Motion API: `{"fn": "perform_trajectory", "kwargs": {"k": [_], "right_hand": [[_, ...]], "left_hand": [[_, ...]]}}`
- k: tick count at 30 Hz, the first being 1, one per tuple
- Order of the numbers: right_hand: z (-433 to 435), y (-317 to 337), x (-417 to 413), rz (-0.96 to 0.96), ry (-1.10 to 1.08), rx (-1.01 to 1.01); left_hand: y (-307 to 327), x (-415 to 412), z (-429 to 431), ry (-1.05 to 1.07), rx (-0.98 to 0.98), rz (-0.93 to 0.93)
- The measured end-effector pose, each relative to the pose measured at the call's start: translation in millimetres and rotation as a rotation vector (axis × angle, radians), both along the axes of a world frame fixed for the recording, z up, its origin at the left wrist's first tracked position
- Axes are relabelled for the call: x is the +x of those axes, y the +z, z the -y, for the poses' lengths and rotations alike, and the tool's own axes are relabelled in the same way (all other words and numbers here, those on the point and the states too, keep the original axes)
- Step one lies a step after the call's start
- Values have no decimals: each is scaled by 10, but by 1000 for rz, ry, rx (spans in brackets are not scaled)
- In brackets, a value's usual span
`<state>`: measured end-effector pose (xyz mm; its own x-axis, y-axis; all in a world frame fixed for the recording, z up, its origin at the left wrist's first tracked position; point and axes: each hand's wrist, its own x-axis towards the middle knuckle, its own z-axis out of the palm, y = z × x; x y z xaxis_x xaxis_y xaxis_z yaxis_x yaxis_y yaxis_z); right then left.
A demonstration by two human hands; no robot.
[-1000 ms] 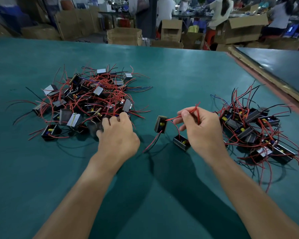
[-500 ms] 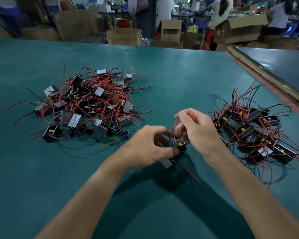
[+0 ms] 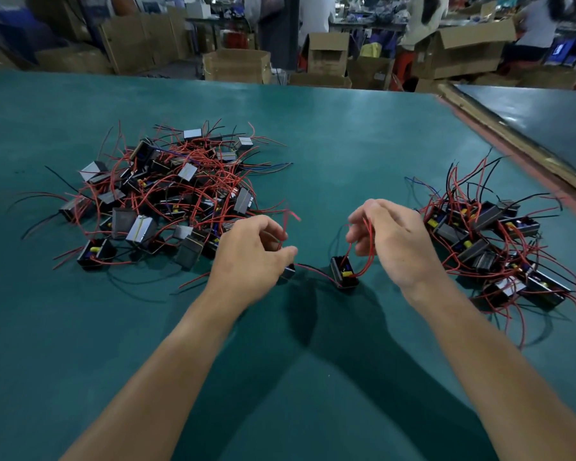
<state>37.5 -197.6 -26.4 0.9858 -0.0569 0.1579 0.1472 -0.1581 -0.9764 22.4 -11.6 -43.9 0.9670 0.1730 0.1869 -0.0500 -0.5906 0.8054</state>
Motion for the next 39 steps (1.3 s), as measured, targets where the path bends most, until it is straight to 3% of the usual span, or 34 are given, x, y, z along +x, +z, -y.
{"fn": "perform_trajectory", "kwargs": {"k": [3,8,17,24,28,32,39], "right_hand": [[38,-61,40,28,-30,-152],[108,-176,110,-111,30,-412],[172,-188,52,-107,143,-752],[207,-215,86,-161,169,-605],[179,-234,113,-36,85,-556],[187,-225,132,-63,33,-502],[180,-225,111,-208,153,-512]], "left_hand": [[-4,-13,-28,-102,-45,-74],[-30,-35,-28,-224,114,-138],[-84,-46,17,-98,273,-21],[-81,-54,3,-26,412,-5],[-90,-38,-7,10,380,18],[-104,-23,-18,40,348,46],[-102,-37,-28,-171,166,23]]}}
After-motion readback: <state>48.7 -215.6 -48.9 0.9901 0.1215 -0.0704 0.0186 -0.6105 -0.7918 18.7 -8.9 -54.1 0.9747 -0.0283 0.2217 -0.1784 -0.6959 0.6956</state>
